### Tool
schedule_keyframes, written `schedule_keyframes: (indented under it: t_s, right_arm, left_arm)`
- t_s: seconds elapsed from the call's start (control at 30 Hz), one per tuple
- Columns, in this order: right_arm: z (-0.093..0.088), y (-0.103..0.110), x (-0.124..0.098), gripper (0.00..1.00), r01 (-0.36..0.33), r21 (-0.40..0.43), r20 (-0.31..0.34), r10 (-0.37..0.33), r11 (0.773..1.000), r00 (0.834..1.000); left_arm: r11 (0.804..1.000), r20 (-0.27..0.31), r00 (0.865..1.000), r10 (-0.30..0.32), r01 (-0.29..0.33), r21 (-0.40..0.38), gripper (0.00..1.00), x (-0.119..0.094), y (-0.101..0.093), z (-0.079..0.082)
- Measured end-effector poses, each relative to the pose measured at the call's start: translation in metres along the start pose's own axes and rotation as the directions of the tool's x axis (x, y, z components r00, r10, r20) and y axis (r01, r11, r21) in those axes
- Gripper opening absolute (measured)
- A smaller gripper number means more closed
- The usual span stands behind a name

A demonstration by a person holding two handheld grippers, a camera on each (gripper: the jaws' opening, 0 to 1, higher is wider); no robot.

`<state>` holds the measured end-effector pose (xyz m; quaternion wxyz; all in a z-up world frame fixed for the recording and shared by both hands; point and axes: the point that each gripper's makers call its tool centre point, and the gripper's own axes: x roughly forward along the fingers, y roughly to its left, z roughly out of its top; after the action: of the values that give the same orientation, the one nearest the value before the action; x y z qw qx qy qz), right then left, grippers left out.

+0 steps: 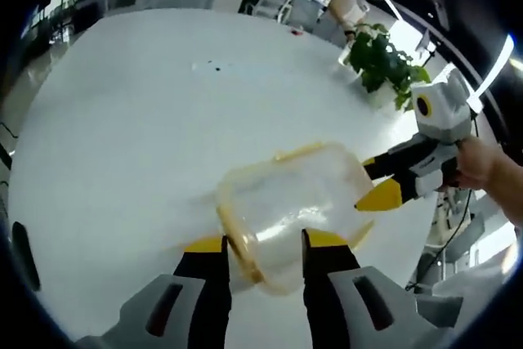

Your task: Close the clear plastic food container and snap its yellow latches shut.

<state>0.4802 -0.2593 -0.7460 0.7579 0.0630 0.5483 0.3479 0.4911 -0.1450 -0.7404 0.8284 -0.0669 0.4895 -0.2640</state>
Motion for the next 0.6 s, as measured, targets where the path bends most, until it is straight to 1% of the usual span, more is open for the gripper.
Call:
schedule_keyframes:
  t_s: [0.07, 0.23, 0.27, 0.47, 0.53, 0.6]
  right_arm:
    - [-0.0023, 0.0015, -0.0007, 0.40, 0.004, 0.012, -0.008, -0.004, 1.000, 1.000]
    - [-0.0034, 0.0013, -0.0010, 0.40, 0.005, 0.023, 0.011, -0.005, 1.000, 1.000]
    - [-0.0038, 0.0014, -0.0011, 0.40, 0.007, 0.028, 0.011, -0.007, 1.000, 1.000]
    - [-0.0034, 0.0013, -0.0007, 0.42, 0.019, 0.034, 0.032, -0.020, 0.999, 0.999]
    - [-0.0037, 0.0010, -0.0005, 0.42, 0.021, 0.040, 0.030, -0.023, 0.999, 0.999]
    - [-0.0043, 0.0006, -0.0012, 0.43, 0.029, 0.038, 0.019, -0.030, 0.999, 0.999]
  left_arm:
    - [1.000, -0.009, 1.000, 0.002, -0.001, 0.019, 0.31, -0.0008, -0.0006, 0.0009]
    - [1.000, -0.018, 1.000, -0.007, 0.008, 0.019, 0.31, 0.0010, -0.0003, 0.0031]
    - [1.000, -0.017, 1.000, -0.010, 0.010, 0.020, 0.31, -0.0007, 0.0000, 0.0015]
    - [0.999, 0.007, 1.000, -0.014, 0.013, 0.034, 0.32, -0.0022, -0.0007, 0.0018]
    - [0.999, 0.011, 1.000, -0.011, 0.010, 0.042, 0.33, -0.0016, -0.0011, 0.0033]
    - [0.998, 0.019, 1.000, -0.008, 0.007, 0.068, 0.33, -0.0017, -0.0023, 0.0047]
